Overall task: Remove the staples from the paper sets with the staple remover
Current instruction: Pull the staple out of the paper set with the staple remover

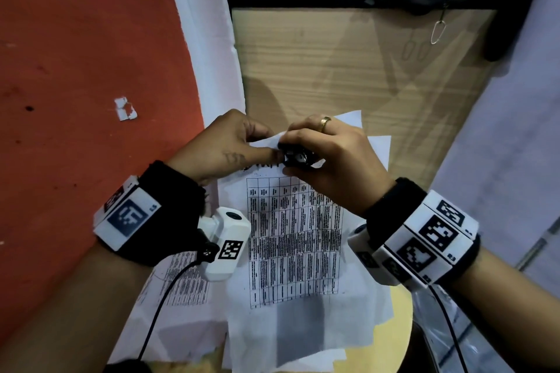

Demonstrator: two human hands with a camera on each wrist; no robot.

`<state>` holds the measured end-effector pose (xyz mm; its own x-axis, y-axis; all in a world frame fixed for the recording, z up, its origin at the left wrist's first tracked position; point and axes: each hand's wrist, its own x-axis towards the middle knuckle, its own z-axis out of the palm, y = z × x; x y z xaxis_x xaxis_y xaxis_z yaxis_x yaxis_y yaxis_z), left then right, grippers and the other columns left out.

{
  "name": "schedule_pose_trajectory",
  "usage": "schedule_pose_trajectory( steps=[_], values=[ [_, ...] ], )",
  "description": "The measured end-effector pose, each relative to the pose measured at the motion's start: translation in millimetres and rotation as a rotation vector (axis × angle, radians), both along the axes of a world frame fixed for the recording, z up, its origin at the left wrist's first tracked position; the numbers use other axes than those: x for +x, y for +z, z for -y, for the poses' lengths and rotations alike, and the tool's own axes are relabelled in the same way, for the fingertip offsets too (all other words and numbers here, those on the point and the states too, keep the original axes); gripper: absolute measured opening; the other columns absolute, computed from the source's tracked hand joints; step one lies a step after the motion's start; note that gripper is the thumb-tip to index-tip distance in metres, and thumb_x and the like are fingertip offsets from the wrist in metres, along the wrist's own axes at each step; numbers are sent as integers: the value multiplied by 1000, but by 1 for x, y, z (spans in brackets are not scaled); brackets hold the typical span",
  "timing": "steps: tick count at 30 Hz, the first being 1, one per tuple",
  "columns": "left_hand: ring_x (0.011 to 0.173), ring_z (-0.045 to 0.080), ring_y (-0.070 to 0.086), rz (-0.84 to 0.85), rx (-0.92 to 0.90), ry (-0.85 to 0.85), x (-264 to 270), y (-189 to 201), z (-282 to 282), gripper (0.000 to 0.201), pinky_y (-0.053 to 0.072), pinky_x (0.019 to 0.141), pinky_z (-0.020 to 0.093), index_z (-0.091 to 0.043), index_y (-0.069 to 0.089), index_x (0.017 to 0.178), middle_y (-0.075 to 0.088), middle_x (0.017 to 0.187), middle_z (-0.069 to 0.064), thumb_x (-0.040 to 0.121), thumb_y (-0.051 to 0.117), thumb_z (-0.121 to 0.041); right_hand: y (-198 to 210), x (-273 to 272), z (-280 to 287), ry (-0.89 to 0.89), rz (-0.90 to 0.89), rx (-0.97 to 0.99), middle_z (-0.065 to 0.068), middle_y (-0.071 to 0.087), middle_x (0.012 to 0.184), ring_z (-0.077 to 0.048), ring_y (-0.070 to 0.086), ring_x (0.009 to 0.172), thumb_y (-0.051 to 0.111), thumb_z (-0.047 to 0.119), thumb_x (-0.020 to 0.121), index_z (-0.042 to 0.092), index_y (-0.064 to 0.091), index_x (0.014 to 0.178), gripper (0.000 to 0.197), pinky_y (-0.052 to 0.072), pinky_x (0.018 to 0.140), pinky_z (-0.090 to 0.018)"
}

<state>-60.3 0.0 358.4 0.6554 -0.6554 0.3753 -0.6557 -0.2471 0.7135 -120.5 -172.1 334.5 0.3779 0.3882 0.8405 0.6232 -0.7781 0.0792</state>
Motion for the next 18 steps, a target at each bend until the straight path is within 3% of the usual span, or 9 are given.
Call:
schedule_pose_trajectory(
  steps=[3, 5, 8, 10, 11, 14, 18],
  values=[
    [51, -2, 43, -31, 20, -37, -3, 1, -2, 20, 32, 49, 12, -16, 67, 64, 53, 54, -9, 80, 71, -6, -2, -1, -1, 12, -23, 31, -13, 68, 89, -30, 65, 74, 77, 13, 62, -1, 69, 85, 28, 55, 59, -37],
    [55, 1, 44, -53, 30, -64, -4, 0, -3, 11, 33, 51, 15, -7, 69, 70, 55, 61, 0, 82, 70, -8, -2, -1, -1, 8, -58, 68, -10, 67, 89, -29, 64, 75, 77, 15, 63, 1, 69, 85, 27, 54, 61, -35],
    [54, -4, 47, -95, 13, -103, -2, -1, -5, 25, 35, 52, 12, -22, 71, 63, 58, 58, -12, 83, 67, -8, -2, -1, 0, 20, -111, 115, -7, 67, 89, -23, 63, 77, 78, 16, 64, 3, 68, 87, 28, 49, 68, -33],
    [59, -1, 52, -116, -22, -116, 1, -4, -5, 20, 38, 57, 14, -26, 71, 65, 62, 62, -11, 81, 71, -15, -2, 0, 0, 43, -137, 156, -6, 66, 88, -15, 59, 79, 80, 15, 64, 3, 68, 87, 29, 47, 71, -22],
    [65, 2, 55, -134, -49, -114, 1, -5, -4, 6, 41, 61, 16, -22, 73, 73, 65, 69, -5, 79, 73, -19, -2, 0, 0, 57, -148, 185, -6, 66, 88, -12, 57, 79, 81, 14, 64, 2, 68, 88, 29, 45, 73, -17],
    [71, 1, 60, -151, -134, -94, 3, -10, -3, 19, 45, 68, 14, 1, 70, 93, 69, 80, 2, 80, 67, -13, -4, 1, 0, 94, -162, 285, -4, 67, 86, -8, 58, 80, 82, 16, 64, 3, 69, 87, 29, 44, 76, -14],
    [67, -3, 63, -183, -187, -100, 2, -13, -1, 9, 47, 65, 11, -1, 69, 89, 71, 69, -9, 83, 63, -3, -8, 2, 1, 121, -179, 398, -2, 67, 86, -8, 60, 82, 83, 18, 61, 4, 70, 86, 31, 46, 78, -13]
  ],
)
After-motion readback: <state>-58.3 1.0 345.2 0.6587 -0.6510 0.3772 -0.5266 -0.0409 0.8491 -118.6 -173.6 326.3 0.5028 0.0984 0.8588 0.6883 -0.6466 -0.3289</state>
